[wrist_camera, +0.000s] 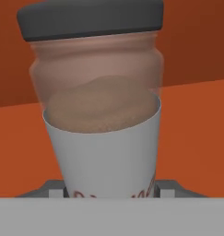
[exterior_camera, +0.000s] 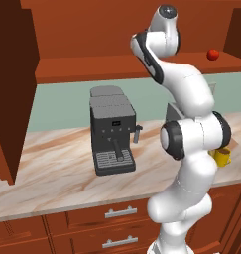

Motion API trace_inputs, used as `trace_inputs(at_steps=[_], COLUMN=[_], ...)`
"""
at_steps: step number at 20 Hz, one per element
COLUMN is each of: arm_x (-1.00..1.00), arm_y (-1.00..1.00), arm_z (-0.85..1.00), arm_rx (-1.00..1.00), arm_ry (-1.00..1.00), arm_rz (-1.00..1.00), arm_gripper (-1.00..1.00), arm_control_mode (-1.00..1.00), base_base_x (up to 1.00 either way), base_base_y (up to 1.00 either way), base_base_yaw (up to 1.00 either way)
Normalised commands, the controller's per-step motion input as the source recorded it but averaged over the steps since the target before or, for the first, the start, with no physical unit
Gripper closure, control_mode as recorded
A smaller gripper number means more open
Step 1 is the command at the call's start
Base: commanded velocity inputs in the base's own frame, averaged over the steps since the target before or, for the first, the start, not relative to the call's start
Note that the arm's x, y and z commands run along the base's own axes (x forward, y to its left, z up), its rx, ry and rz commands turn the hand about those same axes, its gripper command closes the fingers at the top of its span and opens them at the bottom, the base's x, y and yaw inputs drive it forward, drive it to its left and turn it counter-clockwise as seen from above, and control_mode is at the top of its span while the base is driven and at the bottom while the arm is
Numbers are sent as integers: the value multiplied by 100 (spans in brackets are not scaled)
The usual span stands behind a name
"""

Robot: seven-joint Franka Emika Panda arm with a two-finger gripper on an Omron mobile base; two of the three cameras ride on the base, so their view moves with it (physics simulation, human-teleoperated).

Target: Pick the cinnamon and honey bottle from the cabinet and place them next to the mug.

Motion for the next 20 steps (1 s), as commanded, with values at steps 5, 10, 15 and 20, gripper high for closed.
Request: trace_inputs(at_steps=[5,10,15,20], arm_x=[-100,-99,-99,-93], arm_y=[0,0,0,0], arm_z=[-2,-7,-11,-17], arm_rx=[0,0,0,0], arm_ry=[-7,-7,-5,-1], arm_rz=[0,0,0,0], arm_gripper=[100,100,100,100], arm_control_mode=[-100,-100,-100,-100], base_base_x=[0,0,0,0], base_base_y=[0,0,0,0], base_base_yaw=[0,0,0,0])
